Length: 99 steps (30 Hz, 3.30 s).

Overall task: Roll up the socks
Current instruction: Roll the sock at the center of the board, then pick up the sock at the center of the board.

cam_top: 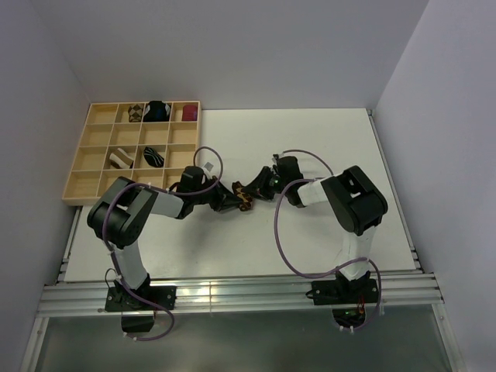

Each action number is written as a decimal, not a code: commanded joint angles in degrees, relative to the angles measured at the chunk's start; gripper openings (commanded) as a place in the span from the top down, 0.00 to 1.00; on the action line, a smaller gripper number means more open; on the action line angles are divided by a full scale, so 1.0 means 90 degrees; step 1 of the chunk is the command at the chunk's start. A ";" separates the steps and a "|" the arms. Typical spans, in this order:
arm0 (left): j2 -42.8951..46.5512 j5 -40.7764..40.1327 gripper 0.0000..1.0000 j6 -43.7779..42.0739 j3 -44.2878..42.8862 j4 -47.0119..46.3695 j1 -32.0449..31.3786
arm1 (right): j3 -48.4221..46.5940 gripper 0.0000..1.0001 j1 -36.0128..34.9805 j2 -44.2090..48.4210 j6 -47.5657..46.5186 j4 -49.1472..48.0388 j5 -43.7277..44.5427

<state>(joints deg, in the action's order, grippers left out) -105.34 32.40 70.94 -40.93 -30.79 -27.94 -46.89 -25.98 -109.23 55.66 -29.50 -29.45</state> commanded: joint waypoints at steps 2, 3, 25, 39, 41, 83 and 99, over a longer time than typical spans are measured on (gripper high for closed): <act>0.0024 -0.0133 0.99 -0.0410 0.0104 0.0910 -0.0069 | -0.0024 0.94 -0.0043 0.0192 -0.0344 -0.0005 0.0010; 0.0121 -0.0230 0.96 -0.0479 0.0094 0.1017 -0.0069 | -0.0072 0.99 -0.0053 0.0232 -0.0499 0.0286 0.0069; 0.1775 -0.6812 0.33 -0.3428 -0.1506 0.3830 -0.2705 | -0.2367 1.00 -0.0795 0.0487 -0.1272 0.5141 0.2354; 0.0699 -0.7575 0.33 -0.4258 -0.1742 0.2924 -0.3301 | -0.2768 1.00 -0.0844 0.0164 -0.1272 0.5650 0.2130; 0.0640 -0.7478 0.33 -0.4327 -0.1742 0.2796 -0.3311 | -0.2807 1.00 -0.0844 0.0135 -0.1272 0.5660 0.2110; -0.0083 -0.6813 1.00 -0.3272 -0.2025 0.3645 -0.2842 | -0.2496 0.26 0.0922 0.2135 -0.1135 0.5436 0.2013; 0.1146 -0.7594 1.00 -0.4434 -0.2981 0.4436 -0.2003 | -0.0366 0.24 0.1851 0.4177 -0.1975 0.4820 0.2012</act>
<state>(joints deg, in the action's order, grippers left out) -101.08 -32.51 35.73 -63.18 8.29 -47.13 -51.07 -9.85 -75.00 40.64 17.12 -12.10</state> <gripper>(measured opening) 0.262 0.758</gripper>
